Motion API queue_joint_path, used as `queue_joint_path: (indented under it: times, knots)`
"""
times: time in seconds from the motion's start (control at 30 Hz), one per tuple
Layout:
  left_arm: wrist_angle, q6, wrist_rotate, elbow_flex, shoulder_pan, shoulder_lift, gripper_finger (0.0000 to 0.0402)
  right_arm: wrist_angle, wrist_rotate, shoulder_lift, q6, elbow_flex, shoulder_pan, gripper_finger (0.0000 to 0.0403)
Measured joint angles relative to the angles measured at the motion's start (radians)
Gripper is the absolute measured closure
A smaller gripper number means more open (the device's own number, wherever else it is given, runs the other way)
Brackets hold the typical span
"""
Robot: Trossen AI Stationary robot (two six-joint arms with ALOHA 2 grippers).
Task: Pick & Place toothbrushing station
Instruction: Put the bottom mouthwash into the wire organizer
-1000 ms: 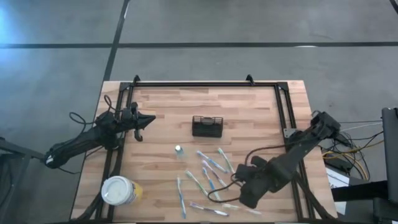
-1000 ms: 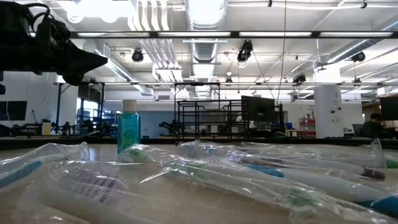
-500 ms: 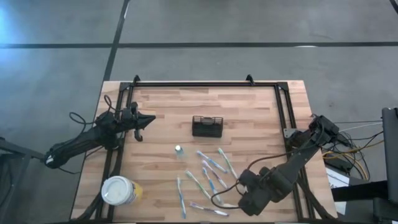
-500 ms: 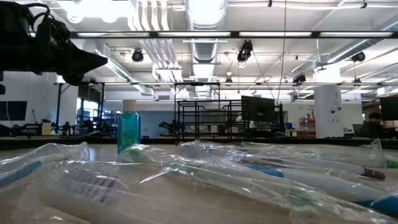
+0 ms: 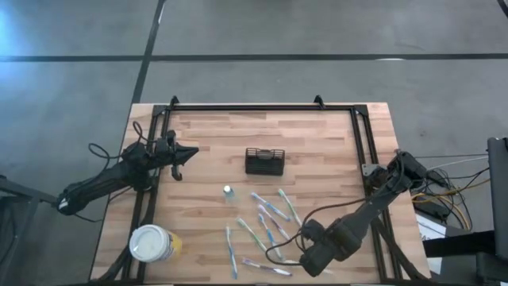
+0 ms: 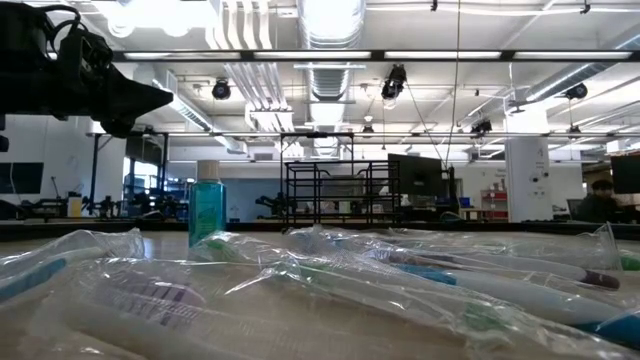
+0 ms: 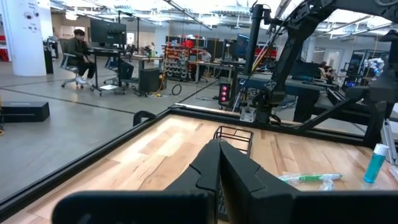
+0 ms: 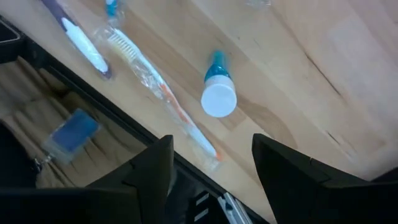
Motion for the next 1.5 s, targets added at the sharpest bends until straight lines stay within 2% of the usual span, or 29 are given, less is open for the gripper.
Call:
queue_joint_path:
  times: [0.4,0.57,1.5]
  knots:
    - [0.000,-0.001,0.002,0.000,0.000,0.000,0.0388,0.001,0.005,0.034,-0.036,0.000,-0.011,0.0186]
    - [0.000,-0.002,0.003,0.000,0.000,0.000,0.0388,0.002,0.085,0.035,-0.049,0.000,-0.012,0.0186]
    - [-0.015,0.002,0.003,0.000,0.000,0.000,0.0388,0.055,0.079,0.036,-0.044,-0.046,-0.011,0.0186]
